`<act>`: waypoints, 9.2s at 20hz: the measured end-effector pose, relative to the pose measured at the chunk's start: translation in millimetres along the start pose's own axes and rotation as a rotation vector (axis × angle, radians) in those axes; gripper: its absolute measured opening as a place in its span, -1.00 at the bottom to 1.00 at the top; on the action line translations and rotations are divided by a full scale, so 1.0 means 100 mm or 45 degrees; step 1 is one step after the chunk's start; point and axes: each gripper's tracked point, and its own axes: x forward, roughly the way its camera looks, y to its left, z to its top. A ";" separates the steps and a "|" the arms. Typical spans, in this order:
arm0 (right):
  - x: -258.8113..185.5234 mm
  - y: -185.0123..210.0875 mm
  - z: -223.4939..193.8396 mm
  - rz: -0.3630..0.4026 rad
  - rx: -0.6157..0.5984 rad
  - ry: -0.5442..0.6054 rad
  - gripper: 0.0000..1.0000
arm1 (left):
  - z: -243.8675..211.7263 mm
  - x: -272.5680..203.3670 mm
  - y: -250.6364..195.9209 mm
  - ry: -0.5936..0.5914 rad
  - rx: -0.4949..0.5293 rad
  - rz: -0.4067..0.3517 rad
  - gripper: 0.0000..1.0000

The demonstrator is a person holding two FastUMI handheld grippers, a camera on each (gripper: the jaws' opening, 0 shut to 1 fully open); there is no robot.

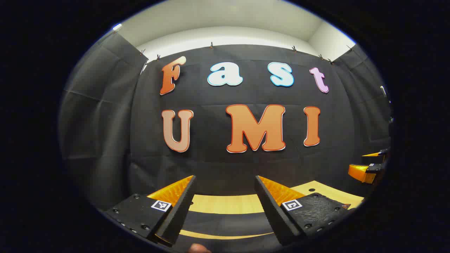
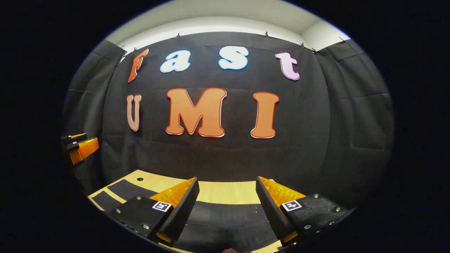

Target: Grasp the waist and the cuffs of the jeans and fold them to make the two legs overlap; first hold the waist and fold one-third of the jeans toward the cuffs, then hold the cuffs and fold the remaining one-third in the same direction to finish folding.

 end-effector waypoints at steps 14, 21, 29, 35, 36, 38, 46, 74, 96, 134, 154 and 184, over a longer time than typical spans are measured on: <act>0.15 0.24 0.00 -0.017 -0.035 0.008 0.95 | -0.30 0.15 0.26 0.029 0.110 0.081 1.00; 0.18 0.27 -0.03 -0.033 -0.035 0.037 0.95 | -0.42 0.21 0.39 0.059 0.119 0.100 0.96; 0.18 0.08 -0.04 -0.097 -0.037 0.046 0.95 | -0.54 0.21 0.64 0.097 0.085 0.127 0.97; 0.16 -0.33 -0.36 -0.206 -0.053 0.204 0.95 | -0.96 0.10 1.39 0.279 0.026 0.260 0.96; 0.15 -0.38 -0.40 -0.220 -0.056 0.223 0.96 | -1.04 0.08 1.52 0.315 0.010 0.278 0.97; 0.12 -0.42 -0.49 -0.235 -0.006 0.280 0.96 | -1.26 0.02 1.80 0.396 -0.016 0.299 0.98; 0.00 -0.64 -1.48 -0.390 0.388 0.743 0.96 | -2.48 -0.33 2.55 0.867 -0.260 0.296 0.98; -0.27 -2.03 -3.83 -0.822 0.846 1.750 0.97 | -4.46 -1.18 3.08 1.899 -1.346 1.310 0.80; 0.33 -1.57 -3.26 -0.607 1.486 1.207 -0.87 | -3.77 -0.09 2.86 1.268 -1.371 0.620 -0.96; 2.59 -1.31 -3.00 -0.459 1.482 1.354 -0.23 | -4.15 2.55 2.96 1.583 -0.764 0.401 -0.69; 1.74 -1.76 -3.80 -0.573 1.027 1.635 0.93 | -3.79 1.64 2.51 2.013 -0.496 0.181 0.96; 2.14 0.94 -2.08 0.099 0.710 1.109 -0.54 | -3.86 1.88 3.48 1.617 -0.290 0.203 0.96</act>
